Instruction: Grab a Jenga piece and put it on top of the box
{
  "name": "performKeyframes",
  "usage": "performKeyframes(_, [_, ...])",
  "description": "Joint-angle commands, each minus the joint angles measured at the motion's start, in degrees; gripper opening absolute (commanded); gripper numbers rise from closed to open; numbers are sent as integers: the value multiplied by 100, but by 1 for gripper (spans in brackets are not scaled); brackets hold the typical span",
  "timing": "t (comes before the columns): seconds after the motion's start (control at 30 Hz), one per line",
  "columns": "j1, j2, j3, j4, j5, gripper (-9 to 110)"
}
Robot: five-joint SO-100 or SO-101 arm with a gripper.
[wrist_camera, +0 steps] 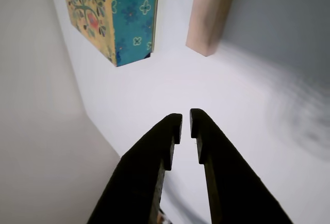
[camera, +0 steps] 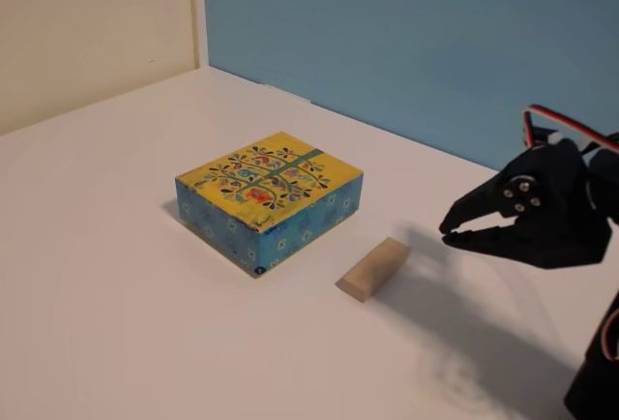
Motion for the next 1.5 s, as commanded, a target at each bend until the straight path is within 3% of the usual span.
performKeyframes(0.0, [35, -343, -475, 141, -79, 0])
performKeyframes(0.93, [-26, -3876, -2962, 598, -105, 0])
performKeyframes(1.47, [-237, -4957, -4148, 1134, -185, 0])
